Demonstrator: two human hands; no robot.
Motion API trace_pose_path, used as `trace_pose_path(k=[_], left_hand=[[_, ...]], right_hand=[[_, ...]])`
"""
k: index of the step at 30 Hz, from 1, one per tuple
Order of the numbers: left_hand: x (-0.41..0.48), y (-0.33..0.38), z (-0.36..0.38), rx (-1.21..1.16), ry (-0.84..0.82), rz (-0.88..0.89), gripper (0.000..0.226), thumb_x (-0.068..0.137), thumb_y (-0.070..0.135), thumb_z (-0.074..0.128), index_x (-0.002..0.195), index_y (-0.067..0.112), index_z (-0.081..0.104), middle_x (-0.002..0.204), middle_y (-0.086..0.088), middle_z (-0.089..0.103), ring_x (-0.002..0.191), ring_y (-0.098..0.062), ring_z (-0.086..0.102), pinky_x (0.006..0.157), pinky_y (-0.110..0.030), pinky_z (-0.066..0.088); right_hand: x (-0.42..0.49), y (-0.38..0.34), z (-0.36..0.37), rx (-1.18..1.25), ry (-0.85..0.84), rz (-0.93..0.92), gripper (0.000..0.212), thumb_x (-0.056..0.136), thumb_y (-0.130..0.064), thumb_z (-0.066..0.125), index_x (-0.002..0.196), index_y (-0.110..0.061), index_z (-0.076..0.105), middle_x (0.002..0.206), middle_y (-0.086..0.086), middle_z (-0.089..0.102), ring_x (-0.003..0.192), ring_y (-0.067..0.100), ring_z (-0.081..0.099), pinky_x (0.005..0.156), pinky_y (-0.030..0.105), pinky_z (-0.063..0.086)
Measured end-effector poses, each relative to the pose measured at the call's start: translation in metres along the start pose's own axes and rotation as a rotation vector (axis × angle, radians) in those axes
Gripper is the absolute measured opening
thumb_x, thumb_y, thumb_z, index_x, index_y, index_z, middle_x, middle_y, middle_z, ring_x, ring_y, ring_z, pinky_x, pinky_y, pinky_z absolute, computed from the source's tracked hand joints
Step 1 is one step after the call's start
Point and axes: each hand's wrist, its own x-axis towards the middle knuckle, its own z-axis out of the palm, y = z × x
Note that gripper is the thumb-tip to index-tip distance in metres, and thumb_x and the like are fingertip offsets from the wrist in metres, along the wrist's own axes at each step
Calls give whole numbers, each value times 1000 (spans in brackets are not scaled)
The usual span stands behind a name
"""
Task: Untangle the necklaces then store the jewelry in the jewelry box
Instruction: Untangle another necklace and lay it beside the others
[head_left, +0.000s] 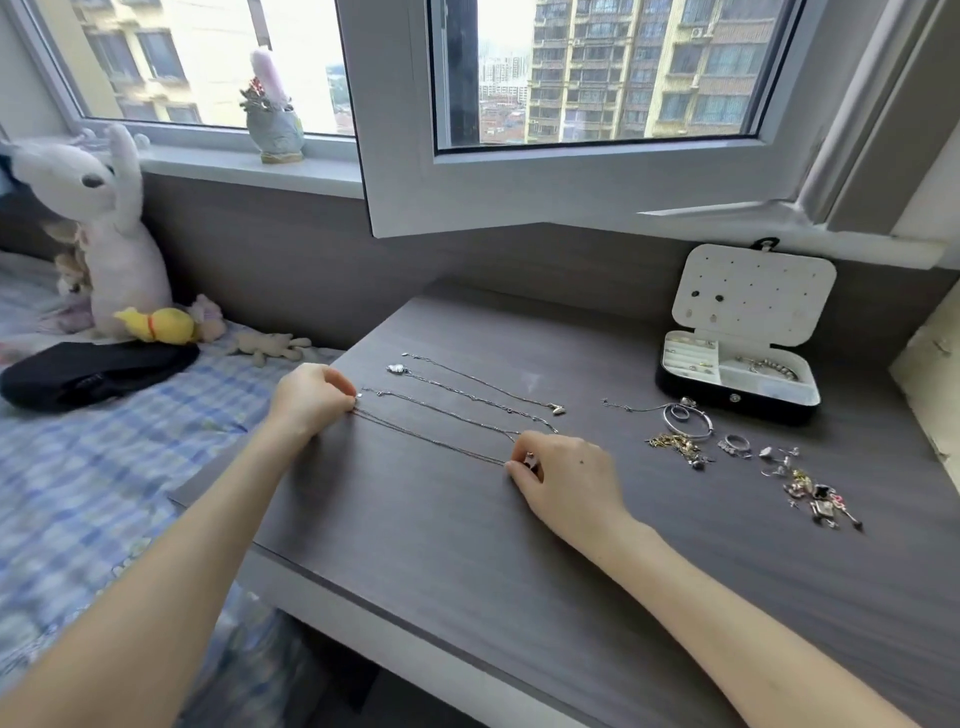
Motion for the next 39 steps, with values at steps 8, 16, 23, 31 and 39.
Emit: trace_pose_path(k=[8, 16, 23, 31, 39], left_hand=[[-11, 23, 19, 247, 167, 126, 24, 85, 17, 56, 107, 13, 66, 112, -22, 50, 105, -39, 49, 88, -36, 40], [-60, 108, 60, 17, 91, 527, 9, 85, 16, 62, 88, 14, 70, 90, -8, 60, 86, -26, 57, 72, -30, 39], [-115, 167, 130, 13, -210, 975, 25, 87, 4, 52, 100, 11, 73, 99, -8, 64, 92, -32, 57, 76, -32, 45], [-122, 180, 159, 119, -258, 1092, 54, 66, 4, 36, 107, 15, 70, 99, -8, 66, 82, -36, 55, 70, -45, 50], [-114, 152, 152, 145, -319, 1229, 56, 71, -1, 35, 108, 25, 68, 103, -3, 63, 88, -31, 57, 68, -45, 51]], right_hand=[[-21, 16, -17, -34, 132, -97, 17, 87, -34, 62, 97, -21, 65, 73, -2, 66, 74, 22, 63, 60, 26, 32], [-66, 72, -53, -118, 256, -10, 5, 73, -29, 63, 70, -25, 61, 52, -17, 33, 49, 9, 51, 46, 17, 32], [-91, 128, -77, -243, 242, 135, 13, 75, -32, 58, 81, -28, 68, 60, -12, 59, 57, 12, 60, 51, 19, 41], [-67, 133, -73, -392, 221, 52, 39, 83, -42, 39, 103, -31, 71, 62, -5, 54, 55, 18, 58, 45, 20, 37], [-87, 124, -71, -171, 152, -57, 24, 85, -37, 47, 88, -28, 69, 66, -8, 54, 63, 15, 56, 53, 27, 41]])
